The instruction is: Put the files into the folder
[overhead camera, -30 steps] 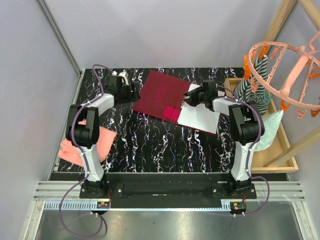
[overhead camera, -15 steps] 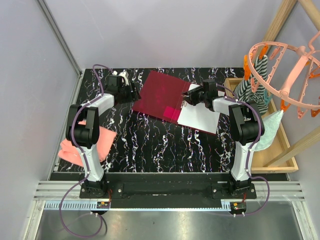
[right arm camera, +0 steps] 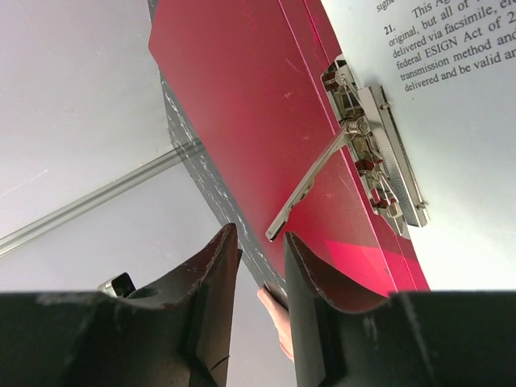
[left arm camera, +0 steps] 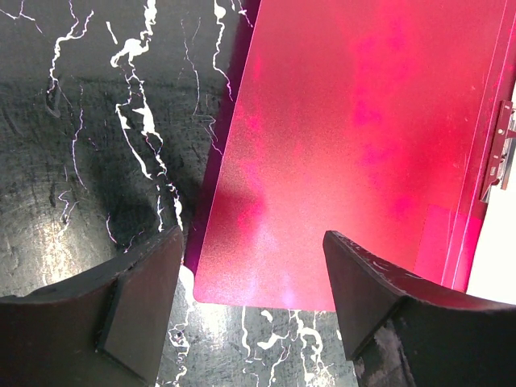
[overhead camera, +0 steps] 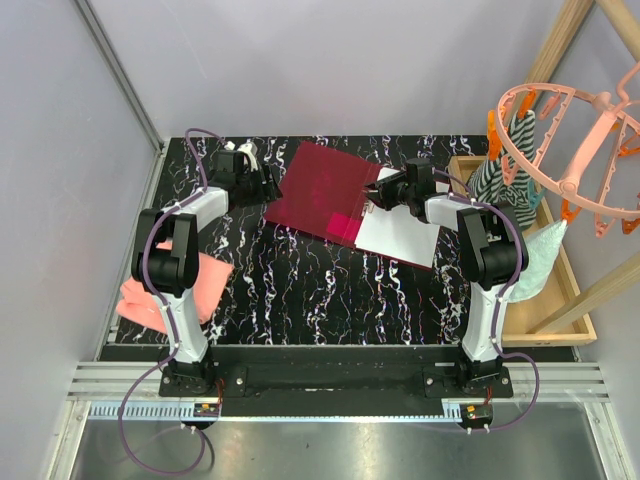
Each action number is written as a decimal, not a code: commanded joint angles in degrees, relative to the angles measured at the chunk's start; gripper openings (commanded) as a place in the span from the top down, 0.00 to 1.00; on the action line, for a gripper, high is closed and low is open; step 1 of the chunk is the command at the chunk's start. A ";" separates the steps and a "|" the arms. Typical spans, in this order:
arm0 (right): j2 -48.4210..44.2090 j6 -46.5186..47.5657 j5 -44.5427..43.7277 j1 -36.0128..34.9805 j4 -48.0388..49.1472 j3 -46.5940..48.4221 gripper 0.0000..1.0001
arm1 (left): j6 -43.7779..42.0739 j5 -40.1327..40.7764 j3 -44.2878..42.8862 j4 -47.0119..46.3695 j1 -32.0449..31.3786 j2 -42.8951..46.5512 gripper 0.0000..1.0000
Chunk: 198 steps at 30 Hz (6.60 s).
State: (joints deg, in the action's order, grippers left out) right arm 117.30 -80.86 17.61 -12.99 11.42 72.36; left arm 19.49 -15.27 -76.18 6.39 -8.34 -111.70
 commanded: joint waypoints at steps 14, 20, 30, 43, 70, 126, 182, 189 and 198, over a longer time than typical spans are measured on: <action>1.88 -1.76 0.24 0.25 4.22 -0.99 0.68 | -0.76 -1.08 -0.81 -3.14 -0.10 2.45 0.27; 1.80 -1.41 0.76 0.34 4.49 -1.52 0.86 | -2.08 3.48 -0.02 -2.26 -1.50 4.64 0.29; 1.88 2.19 6.29 0.34 4.66 -3.45 0.96 | 7.84 -2.57 0.34 -12.46 -10.37 3.87 0.34; 3.56 13.52 13.86 1.57 1.25 -6.70 1.00 | 16.02 -9.43 -14.69 -6.58 -17.41 -14.59 0.73; 3.30 40.09 1.46 2.98 -26.55 -2.65 1.00 | 11.91 -14.45 -8.20 -9.91 -16.61 -11.10 0.90; -9.28 33.23 5.13 -1.34 -6.59 -32.54 1.00 | 20.15 3.84 0.07 -6.48 -25.24 -11.35 1.00; -5.93 30.85 3.13 -6.96 0.27 -28.50 0.79 | 16.55 1.29 -3.27 -4.02 -28.05 -12.32 1.00; -9.27 36.64 4.01 -6.08 -5.26 -25.69 0.61 | 11.47 3.57 -4.15 -0.43 -27.79 -5.74 1.00; -12.79 46.14 5.78 -5.73 -17.03 -19.89 0.36 | 7.59 -1.08 5.67 5.38 -18.48 12.45 0.51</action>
State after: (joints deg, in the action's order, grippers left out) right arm 105.41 -41.91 26.04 -19.29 8.86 51.92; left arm 30.15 -13.74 -76.31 9.58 -33.28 -111.07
